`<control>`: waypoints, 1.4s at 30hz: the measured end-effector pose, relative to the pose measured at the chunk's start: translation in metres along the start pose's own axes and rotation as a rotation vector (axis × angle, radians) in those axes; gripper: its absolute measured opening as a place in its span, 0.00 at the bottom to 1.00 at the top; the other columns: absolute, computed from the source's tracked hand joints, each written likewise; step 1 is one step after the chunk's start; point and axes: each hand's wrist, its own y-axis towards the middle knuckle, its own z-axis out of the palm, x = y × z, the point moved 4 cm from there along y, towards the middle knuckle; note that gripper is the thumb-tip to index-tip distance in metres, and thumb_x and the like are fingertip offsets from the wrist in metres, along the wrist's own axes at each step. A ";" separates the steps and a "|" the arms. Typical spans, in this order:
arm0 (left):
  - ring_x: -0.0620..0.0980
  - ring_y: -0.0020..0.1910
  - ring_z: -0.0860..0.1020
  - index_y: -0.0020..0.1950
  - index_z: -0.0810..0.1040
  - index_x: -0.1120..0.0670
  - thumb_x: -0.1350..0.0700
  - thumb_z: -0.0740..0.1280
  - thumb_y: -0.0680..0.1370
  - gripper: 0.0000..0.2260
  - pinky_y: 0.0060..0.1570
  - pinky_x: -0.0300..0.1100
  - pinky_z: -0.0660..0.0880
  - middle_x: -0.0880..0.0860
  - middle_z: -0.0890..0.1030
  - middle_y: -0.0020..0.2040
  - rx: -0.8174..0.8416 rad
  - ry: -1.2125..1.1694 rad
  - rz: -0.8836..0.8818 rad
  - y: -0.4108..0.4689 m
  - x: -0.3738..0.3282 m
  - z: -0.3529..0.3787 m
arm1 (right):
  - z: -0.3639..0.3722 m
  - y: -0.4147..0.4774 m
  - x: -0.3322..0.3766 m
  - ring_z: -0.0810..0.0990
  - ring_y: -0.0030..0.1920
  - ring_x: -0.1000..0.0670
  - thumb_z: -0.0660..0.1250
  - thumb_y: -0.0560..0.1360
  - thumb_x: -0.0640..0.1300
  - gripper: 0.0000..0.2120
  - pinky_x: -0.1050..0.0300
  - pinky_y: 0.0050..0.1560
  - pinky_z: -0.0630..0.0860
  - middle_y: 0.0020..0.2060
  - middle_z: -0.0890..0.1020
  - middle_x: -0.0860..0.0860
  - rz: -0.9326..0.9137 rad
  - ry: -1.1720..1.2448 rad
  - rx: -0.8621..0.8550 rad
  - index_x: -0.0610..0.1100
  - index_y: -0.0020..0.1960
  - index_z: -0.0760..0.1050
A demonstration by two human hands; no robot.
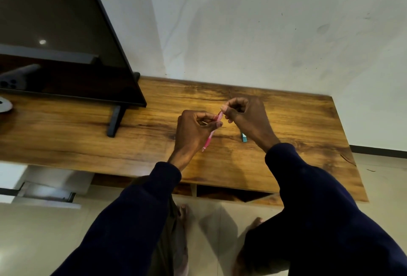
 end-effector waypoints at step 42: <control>0.50 0.50 0.86 0.55 0.86 0.59 0.59 0.78 0.74 0.11 0.55 0.54 0.84 0.54 0.88 0.52 0.022 0.027 -0.122 0.008 0.023 -0.022 | 0.014 0.013 -0.038 0.87 0.36 0.51 0.74 0.77 0.35 0.01 0.59 0.38 0.83 0.38 0.87 0.43 0.196 0.026 0.013 0.38 0.47 0.84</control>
